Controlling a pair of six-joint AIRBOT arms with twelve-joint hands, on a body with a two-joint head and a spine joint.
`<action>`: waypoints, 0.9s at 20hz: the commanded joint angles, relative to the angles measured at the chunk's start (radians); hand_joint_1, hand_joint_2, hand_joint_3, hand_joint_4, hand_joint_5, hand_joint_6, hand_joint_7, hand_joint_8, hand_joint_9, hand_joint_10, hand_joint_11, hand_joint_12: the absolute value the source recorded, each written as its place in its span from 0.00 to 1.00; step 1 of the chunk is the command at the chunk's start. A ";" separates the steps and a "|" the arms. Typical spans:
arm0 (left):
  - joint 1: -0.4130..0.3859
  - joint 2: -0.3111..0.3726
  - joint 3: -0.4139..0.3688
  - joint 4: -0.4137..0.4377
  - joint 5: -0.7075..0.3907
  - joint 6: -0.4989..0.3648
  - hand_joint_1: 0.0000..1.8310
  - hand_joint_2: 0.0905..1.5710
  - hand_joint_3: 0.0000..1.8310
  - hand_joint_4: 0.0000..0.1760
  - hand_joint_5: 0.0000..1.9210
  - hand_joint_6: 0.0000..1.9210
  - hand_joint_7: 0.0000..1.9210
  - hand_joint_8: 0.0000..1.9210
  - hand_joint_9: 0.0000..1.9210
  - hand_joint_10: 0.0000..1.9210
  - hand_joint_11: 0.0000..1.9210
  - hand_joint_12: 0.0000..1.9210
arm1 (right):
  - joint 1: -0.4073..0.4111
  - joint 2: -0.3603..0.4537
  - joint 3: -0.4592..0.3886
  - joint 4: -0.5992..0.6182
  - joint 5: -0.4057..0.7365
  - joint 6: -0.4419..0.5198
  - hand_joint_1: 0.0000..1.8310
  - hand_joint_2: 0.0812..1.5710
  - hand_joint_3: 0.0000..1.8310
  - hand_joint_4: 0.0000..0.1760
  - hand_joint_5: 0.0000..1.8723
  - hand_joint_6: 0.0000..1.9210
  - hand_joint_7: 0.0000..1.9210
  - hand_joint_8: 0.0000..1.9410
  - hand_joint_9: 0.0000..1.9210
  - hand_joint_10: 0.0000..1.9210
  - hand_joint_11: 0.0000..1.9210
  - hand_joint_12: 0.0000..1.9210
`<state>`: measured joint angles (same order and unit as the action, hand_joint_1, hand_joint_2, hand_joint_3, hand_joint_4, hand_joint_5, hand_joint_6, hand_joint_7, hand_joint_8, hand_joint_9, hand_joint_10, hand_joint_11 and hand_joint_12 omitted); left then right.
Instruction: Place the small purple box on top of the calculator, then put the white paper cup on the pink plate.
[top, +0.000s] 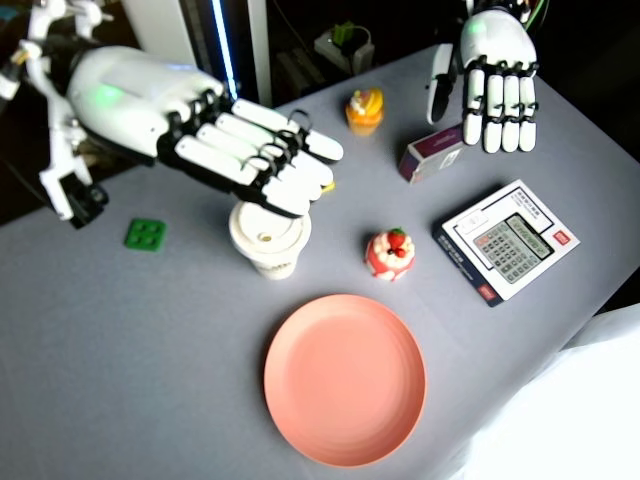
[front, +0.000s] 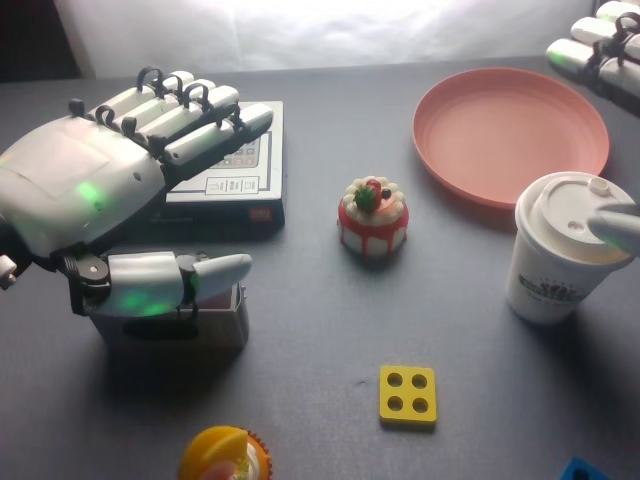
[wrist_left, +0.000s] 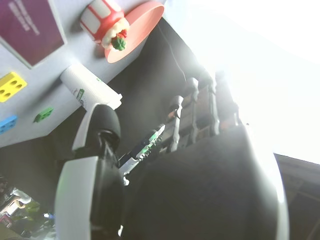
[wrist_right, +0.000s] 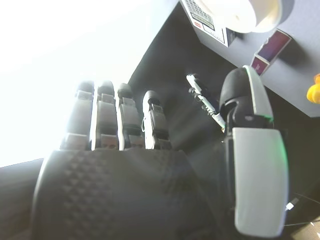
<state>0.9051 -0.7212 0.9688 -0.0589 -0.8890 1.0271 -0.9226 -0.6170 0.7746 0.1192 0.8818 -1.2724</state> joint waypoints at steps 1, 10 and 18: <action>-0.017 -0.004 -0.008 0.009 -0.116 0.003 0.10 0.68 0.02 0.85 0.00 0.00 0.00 0.00 0.00 0.00 0.00 0.00 | 0.014 0.001 -0.001 0.002 0.122 -0.001 0.05 0.74 0.02 0.00 0.00 0.00 0.00 0.00 0.00 0.00 0.00 0.00; -0.004 0.001 -0.016 0.008 -0.097 0.003 0.26 0.62 0.00 0.84 0.00 0.00 0.00 0.00 0.00 0.00 0.00 0.00 | 0.013 -0.002 0.001 0.011 0.124 -0.001 0.06 0.76 0.02 0.00 0.00 0.00 0.00 0.00 0.00 0.00 0.00 0.00; 0.071 0.027 -0.029 -0.035 -0.039 0.003 0.37 0.56 0.00 0.43 0.02 0.01 0.02 0.01 0.00 0.00 0.00 0.00 | 0.011 -0.017 0.005 0.025 0.131 -0.001 0.08 0.75 0.01 0.00 0.00 0.00 0.00 0.00 0.00 0.00 0.00 0.00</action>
<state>0.9913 -0.6964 0.9463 -0.0975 -0.8219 1.0279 -0.9230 -0.6323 0.7757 0.1375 0.8825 -1.2732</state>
